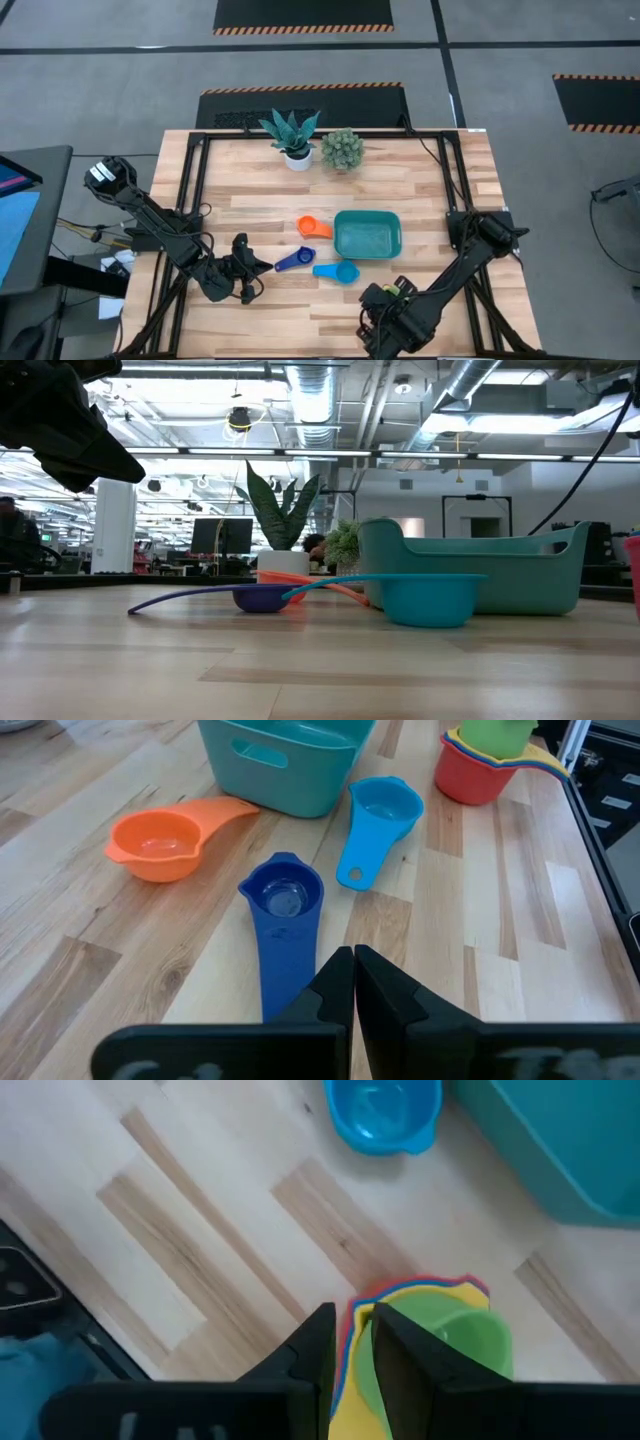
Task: Nest measuring cups in basket
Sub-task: Stack the green measuring cup on top of the yellow measuring cup, then stack the light blue measuring cup on top of the green measuring cup
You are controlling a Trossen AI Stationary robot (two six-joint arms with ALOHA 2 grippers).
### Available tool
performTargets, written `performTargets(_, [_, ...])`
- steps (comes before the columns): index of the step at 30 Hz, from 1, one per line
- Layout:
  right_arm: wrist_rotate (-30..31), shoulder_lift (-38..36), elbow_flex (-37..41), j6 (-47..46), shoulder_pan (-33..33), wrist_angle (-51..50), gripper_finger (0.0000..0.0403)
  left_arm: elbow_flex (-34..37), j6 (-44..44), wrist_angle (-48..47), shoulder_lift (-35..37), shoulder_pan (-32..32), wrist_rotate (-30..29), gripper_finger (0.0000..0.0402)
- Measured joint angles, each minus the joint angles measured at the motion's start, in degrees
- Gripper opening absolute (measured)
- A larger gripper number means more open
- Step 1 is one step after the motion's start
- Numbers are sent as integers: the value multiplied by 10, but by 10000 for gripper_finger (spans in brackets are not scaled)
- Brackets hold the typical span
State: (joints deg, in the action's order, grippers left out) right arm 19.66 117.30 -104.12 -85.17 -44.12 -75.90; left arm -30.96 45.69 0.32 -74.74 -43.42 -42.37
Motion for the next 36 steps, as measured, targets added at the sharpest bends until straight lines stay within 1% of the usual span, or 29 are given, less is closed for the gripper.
performTargets(5, [-2,1,0,-35,-2,-52,91,0,0,0,0,0,0,0])
performTargets(9, [-3,1,4,-48,-1,-65,91,0,0,-1,0,0,0,0])
performTargets(11, [-3,5,4,-48,1,-71,91,0,0,-3,0,0,0,0])
performTargets(18, [-42,32,5,-45,8,-84,91,0,1,-7,0,0,0,0])
performTargets(25, [-39,38,-11,-31,7,-83,91,0,2,-9,-4,0,0,0])
performTargets(29, [-35,38,-25,-18,5,-120,91,0,2,-10,-4,0,0,0])
performTargets(31, [-28,38,-25,-25,3,-144,91,0,2,-9,-4,0,0,0])
performTargets(33, [5,38,-24,-29,2,-139,91,0,2,-10,-4,0,1,0])
performTargets(34, [28,38,-24,-19,2,-124,91,0,2,-11,-4,0,1,0])
performTargets(36, [54,38,-24,29,7,-78,91,0,2,-11,-4,0,1,0])
